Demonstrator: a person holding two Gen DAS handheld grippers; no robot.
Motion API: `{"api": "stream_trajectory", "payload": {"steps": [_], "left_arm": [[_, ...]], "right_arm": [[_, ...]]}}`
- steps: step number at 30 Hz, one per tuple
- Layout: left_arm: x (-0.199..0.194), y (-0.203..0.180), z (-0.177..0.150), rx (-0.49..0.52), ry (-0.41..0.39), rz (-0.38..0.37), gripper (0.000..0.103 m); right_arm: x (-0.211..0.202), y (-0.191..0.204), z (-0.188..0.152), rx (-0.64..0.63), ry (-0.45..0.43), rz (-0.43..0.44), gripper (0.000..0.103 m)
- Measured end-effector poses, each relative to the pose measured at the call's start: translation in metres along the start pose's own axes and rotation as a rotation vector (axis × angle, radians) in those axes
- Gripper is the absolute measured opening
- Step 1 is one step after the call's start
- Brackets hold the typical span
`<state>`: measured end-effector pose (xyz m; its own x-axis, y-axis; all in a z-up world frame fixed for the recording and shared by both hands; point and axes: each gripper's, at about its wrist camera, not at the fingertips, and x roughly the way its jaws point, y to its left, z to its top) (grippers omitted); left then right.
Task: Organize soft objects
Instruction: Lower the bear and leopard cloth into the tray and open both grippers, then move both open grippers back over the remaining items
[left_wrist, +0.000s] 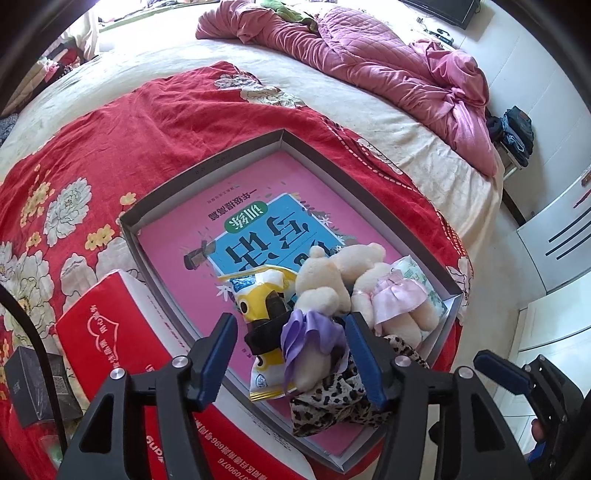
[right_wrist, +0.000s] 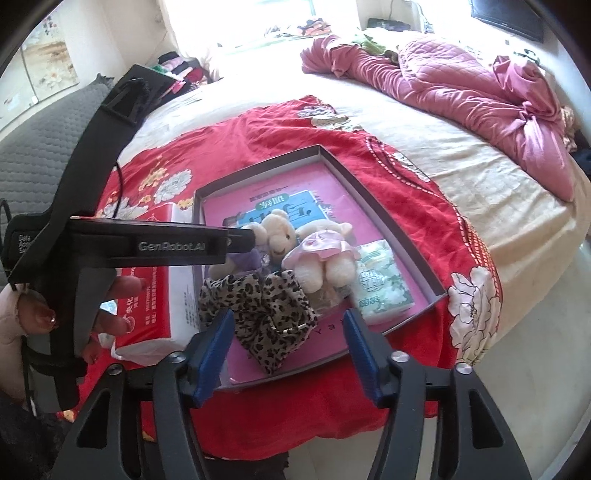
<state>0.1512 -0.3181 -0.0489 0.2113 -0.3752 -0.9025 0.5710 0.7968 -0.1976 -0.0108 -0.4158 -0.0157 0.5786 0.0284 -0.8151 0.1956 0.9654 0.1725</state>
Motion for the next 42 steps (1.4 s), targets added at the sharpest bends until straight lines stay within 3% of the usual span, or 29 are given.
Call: {"api": "stream_trajectory", "payload": {"steps": [12, 26, 42], "left_arm": [[-0.016, 0.001, -0.01, 0.011, -0.026, 0.039, 0.071], [-0.047, 0.009, -0.029, -0.015, -0.082, 0.064, 0.073], [-0.079, 0.021, -0.047, -0.038, -0.128, 0.107, 0.083]], "right_arm": [[-0.003, -0.003, 0.002, 0.021, -0.02, -0.046, 0.074], [-0.014, -0.004, 0.008, 0.032, -0.065, -0.09, 0.075], [-0.033, 0.005, 0.015, 0.038, -0.123, -0.122, 0.075]]}}
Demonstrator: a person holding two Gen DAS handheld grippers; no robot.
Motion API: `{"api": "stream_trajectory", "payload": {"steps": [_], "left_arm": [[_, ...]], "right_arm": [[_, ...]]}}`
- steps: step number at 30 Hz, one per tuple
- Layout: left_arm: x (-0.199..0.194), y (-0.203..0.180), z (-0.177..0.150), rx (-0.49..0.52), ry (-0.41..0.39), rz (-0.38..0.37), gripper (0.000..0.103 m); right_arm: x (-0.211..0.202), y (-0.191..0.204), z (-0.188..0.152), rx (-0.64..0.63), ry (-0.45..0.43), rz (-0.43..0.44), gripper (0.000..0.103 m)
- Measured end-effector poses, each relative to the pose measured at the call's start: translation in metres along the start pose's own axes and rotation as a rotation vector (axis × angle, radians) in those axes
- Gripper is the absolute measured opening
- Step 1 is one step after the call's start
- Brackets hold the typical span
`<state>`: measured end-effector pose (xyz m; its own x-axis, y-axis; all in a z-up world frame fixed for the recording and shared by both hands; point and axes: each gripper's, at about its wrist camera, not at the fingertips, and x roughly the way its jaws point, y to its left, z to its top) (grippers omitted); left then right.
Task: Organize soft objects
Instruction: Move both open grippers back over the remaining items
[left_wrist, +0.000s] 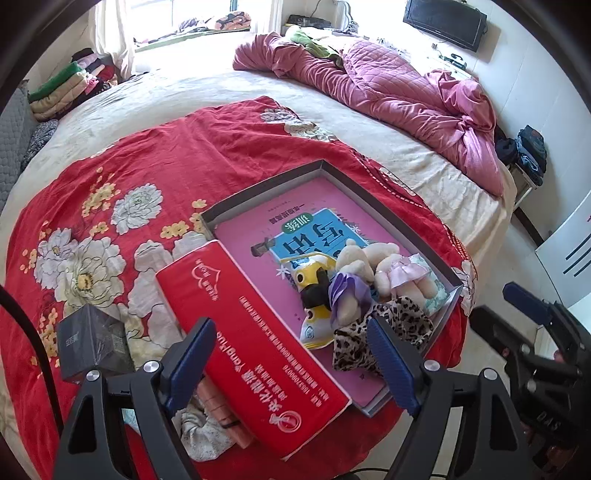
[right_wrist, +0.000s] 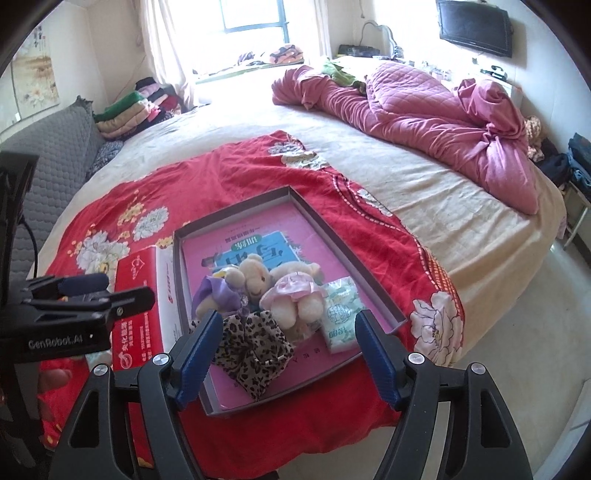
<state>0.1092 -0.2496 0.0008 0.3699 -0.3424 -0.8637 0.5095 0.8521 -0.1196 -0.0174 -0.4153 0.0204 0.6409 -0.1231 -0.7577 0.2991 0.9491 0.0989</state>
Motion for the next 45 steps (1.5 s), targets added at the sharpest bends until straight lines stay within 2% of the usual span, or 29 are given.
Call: {"api": "stream_trajectory", "payload": {"steps": [26, 45], "left_arm": [[-0.053, 0.037, -0.029, -0.065, -0.06, 0.07, 0.084], [-0.102, 0.077, -0.048, -0.113, -0.128, 0.128, 0.084]], "right_arm": [[-0.029, 0.026, 0.012, -0.016, -0.064, 0.006, 0.079], [-0.048, 0.083, 0.024, -0.106, -0.111, 0.045, 0.079]]}}
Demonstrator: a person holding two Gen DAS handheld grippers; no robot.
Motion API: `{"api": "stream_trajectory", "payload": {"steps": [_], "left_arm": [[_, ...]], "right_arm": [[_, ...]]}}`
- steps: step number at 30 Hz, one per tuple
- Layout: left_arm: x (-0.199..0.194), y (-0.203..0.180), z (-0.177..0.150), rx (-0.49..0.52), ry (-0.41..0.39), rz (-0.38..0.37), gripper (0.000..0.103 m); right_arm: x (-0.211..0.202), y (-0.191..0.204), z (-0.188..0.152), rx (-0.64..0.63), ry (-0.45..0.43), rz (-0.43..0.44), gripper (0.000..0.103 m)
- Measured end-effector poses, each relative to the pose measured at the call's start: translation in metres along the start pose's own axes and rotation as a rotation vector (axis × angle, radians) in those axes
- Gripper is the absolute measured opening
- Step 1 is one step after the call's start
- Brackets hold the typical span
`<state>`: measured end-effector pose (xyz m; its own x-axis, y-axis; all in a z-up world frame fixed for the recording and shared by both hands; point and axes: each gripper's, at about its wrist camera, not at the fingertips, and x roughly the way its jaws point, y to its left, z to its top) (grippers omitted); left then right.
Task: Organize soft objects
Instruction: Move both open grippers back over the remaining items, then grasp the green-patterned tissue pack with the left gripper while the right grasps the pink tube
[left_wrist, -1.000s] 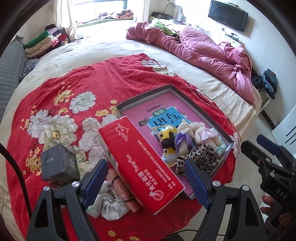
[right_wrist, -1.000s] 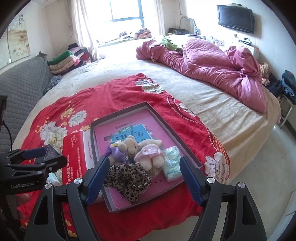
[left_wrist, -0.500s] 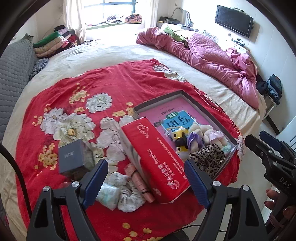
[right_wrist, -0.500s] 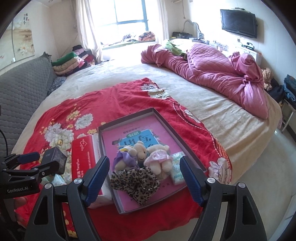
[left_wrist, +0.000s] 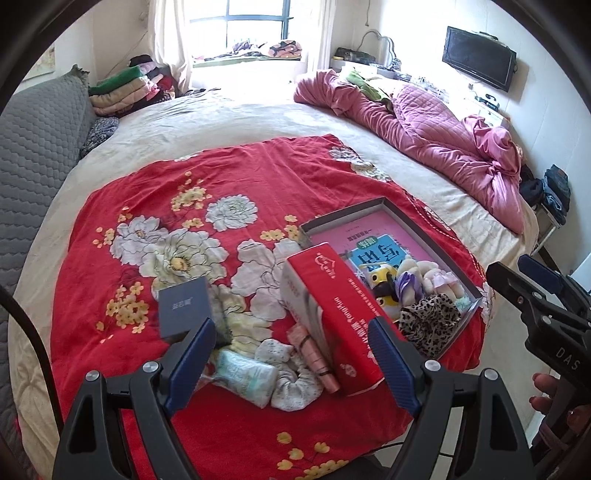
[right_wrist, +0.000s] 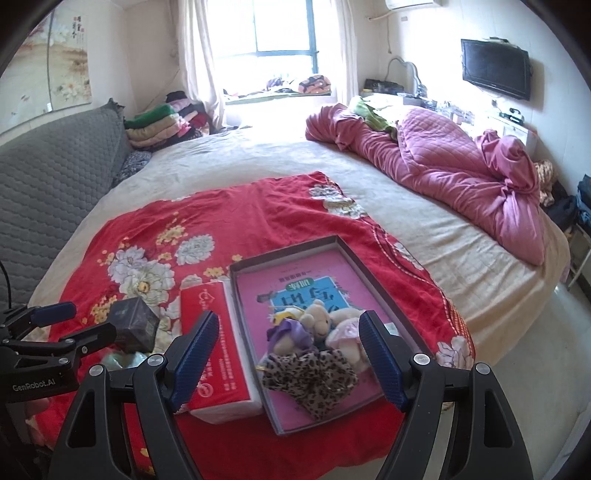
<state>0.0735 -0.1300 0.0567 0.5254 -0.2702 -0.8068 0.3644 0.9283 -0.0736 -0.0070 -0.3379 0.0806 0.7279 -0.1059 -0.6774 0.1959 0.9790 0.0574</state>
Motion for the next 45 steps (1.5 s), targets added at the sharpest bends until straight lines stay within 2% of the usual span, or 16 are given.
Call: {"api": "stream_trajectory", "payload": {"steps": [13, 25, 34, 45], "left_arm": [[-0.007, 0.04, -0.015, -0.056, 0.008, 0.035, 0.084], [-0.012, 0.098, -0.027, -0.159, 0.006, 0.081, 0.084], [0.004, 0.142, -0.054, -0.236, 0.058, 0.115, 0.084], [0.034, 0.154, -0.086, -0.256, 0.14, 0.108, 0.084]], "right_arm": [[0.006, 0.052, -0.004, -0.104, 0.014, 0.042, 0.079], [0.009, 0.083, -0.008, -0.166, 0.02, 0.058, 0.079], [0.022, 0.115, -0.023, -0.235, 0.06, 0.09, 0.079], [0.046, 0.156, -0.064, -0.355, 0.144, 0.138, 0.079]]}}
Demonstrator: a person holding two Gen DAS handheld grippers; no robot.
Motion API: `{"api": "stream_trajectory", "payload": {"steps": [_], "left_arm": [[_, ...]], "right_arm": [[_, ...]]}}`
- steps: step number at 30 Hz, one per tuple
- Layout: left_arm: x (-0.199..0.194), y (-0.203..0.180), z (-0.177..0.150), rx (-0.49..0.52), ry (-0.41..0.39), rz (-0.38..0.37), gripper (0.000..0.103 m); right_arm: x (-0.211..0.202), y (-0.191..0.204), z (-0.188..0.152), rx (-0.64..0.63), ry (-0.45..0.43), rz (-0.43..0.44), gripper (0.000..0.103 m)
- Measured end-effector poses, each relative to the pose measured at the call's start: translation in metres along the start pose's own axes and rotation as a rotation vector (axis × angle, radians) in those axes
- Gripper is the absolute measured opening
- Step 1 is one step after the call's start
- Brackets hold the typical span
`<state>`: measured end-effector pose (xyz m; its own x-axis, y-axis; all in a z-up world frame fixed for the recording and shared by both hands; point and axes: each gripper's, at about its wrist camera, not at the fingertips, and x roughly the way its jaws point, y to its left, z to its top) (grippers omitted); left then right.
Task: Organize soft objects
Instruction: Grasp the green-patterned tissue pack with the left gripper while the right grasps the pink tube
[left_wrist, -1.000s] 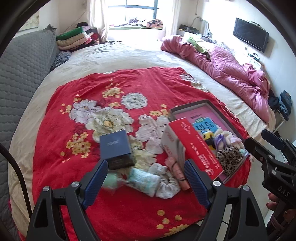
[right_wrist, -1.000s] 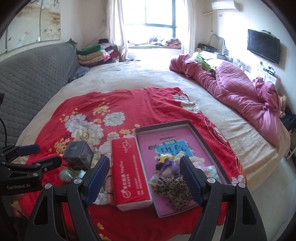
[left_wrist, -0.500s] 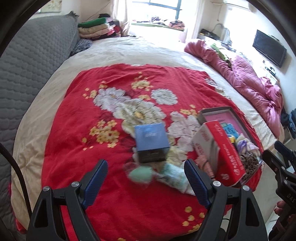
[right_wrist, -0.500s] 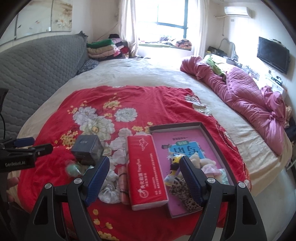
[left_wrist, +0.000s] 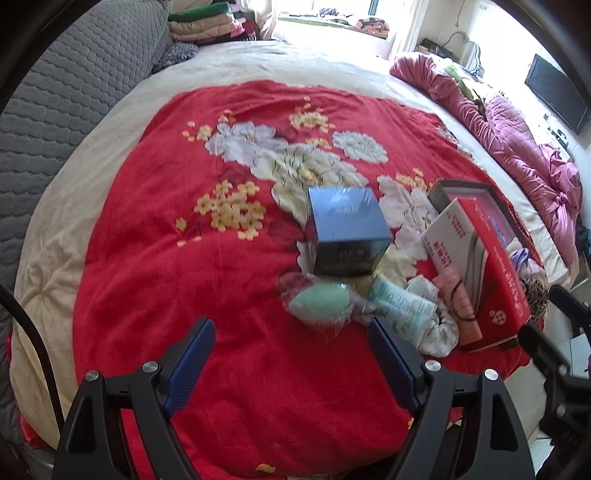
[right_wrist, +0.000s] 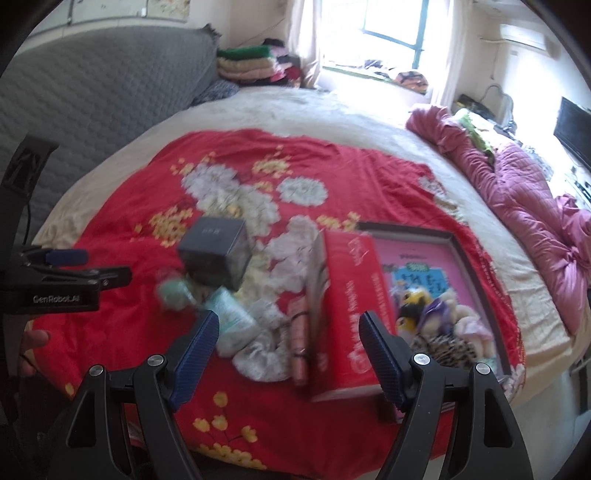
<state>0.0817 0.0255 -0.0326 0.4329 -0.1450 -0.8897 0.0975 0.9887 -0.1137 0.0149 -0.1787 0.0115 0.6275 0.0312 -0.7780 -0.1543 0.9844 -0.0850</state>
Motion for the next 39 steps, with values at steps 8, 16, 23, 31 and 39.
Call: {"api": "stream_trajectory", "payload": {"steps": [8, 16, 23, 31, 39], "left_arm": [[0.029, -0.03, -0.008, 0.028, 0.09, -0.143, 0.084], [0.06, -0.053, 0.0, 0.049, 0.161, -0.189, 0.084], [0.073, -0.054, 0.011, 0.071, 0.172, -0.186, 0.084], [0.083, -0.058, 0.019, 0.086, 0.192, -0.2, 0.085], [0.092, -0.06, 0.021, 0.062, 0.233, -0.216, 0.09]], "right_arm": [[0.019, 0.019, -0.03, -0.11, 0.05, -0.077, 0.08], [0.034, 0.039, -0.046, -0.27, 0.036, -0.205, 0.073], [0.067, 0.061, -0.064, -0.514, 0.088, -0.374, 0.054], [0.1, 0.056, -0.068, -0.571, 0.147, -0.404, 0.039], [0.122, 0.053, -0.071, -0.609, 0.181, -0.415, 0.016]]}}
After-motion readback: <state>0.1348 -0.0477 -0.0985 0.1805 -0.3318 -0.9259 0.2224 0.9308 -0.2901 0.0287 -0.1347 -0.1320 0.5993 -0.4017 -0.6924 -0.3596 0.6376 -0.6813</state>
